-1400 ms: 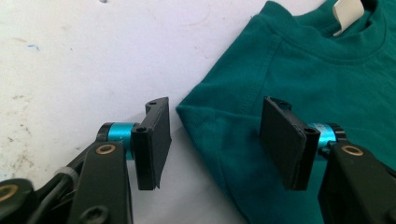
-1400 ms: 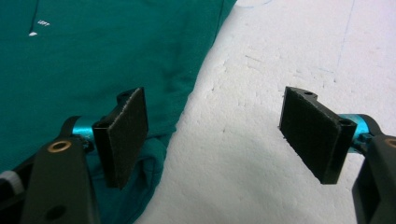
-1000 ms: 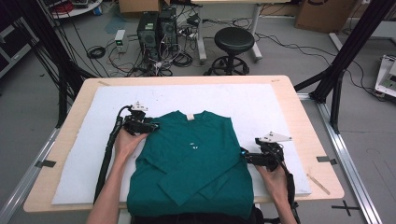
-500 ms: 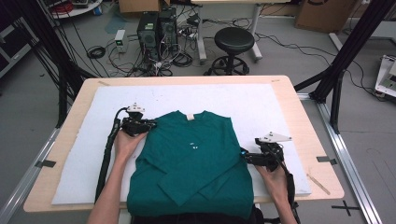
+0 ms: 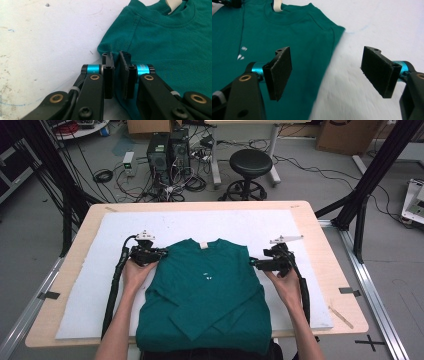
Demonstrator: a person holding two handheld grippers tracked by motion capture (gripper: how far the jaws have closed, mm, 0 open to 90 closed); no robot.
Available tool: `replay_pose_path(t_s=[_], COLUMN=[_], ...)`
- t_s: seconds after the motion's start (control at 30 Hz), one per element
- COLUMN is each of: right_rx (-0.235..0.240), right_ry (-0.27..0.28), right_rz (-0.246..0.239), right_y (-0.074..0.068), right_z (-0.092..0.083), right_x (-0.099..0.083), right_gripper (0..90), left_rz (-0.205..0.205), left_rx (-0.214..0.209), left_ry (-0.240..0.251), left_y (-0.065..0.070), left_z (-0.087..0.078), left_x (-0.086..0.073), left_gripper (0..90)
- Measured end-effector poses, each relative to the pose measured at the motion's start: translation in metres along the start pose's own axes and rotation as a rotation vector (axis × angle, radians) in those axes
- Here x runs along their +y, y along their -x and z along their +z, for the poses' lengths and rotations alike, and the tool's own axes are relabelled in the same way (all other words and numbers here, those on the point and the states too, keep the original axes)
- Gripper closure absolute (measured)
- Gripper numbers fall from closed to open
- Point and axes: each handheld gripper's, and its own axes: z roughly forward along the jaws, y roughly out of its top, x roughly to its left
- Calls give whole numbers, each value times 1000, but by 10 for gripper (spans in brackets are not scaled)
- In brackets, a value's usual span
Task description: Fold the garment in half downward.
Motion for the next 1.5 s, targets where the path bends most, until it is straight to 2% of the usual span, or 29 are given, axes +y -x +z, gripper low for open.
replay_pose_path(t_s=[0.13,0.23,0.3,0.33,0.5,0.73,0.87,0.97,1.17,1.37,1.5], right_rx=[-21,-23,-13,-9,-50,-59,-50,-50,-33,-28,-15], right_ry=[-57,-72,-78,-80,-103,-112,-124,-126,-113,-103,-93], right_rz=[-18,-25,-15,-26,-67,-87,-99,-100,-60,-48,-6], right_y=[0,4,6,6,2,1,0,2,10,16,23], right_z=[27,41,47,50,60,61,62,62,61,60,59], right_x=[14,17,18,19,21,20,20,19,18,17,16], right_gripper=[252,273,279,285,328,378,498,548,657,763,823], left_rz=[2,0,0,0,-1,2,4,3,2,0,0], left_rx=[0,0,0,0,-1,-1,1,0,-2,-1,-1], left_ry=[0,1,0,1,1,-1,-1,-1,0,0,0], left_y=[0,0,0,0,0,0,0,0,0,0,0], left_z=[0,0,0,0,0,0,0,0,0,0,0], left_x=[0,0,0,0,0,0,0,0,0,0,0], left_gripper=[823,823,824,825,829,828,828,828,828,827,828])
